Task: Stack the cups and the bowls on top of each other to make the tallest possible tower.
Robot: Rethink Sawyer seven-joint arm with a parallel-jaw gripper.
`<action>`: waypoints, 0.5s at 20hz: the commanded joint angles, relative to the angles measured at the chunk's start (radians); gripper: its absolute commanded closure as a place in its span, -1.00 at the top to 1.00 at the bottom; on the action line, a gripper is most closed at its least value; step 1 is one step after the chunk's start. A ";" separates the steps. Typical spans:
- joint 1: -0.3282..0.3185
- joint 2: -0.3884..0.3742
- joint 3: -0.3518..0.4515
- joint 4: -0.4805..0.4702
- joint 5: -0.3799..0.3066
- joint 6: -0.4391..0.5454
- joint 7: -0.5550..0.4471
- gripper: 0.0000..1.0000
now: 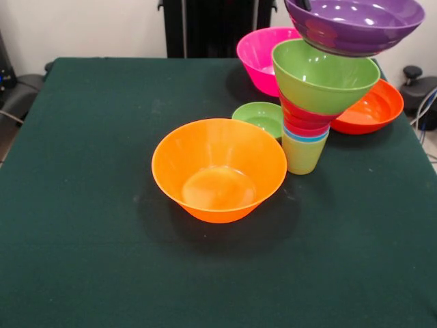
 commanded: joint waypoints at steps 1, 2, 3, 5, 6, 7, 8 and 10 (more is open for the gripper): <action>0.028 0.105 -0.046 0.023 -0.038 -0.053 0.172 -1.00; 0.027 0.106 -0.046 0.022 -0.039 -0.053 0.171 -1.00; 0.024 0.108 -0.048 0.017 -0.040 -0.050 0.164 -1.00; 0.020 0.108 -0.046 0.018 -0.041 -0.047 0.160 -1.00; 0.020 0.108 -0.047 0.018 -0.042 -0.047 0.158 -1.00; 0.020 0.108 -0.049 0.019 -0.042 -0.047 0.156 -1.00; 0.020 0.109 -0.050 0.019 -0.044 -0.049 0.155 -1.00; 0.019 0.112 -0.052 0.019 -0.047 -0.050 0.150 -1.00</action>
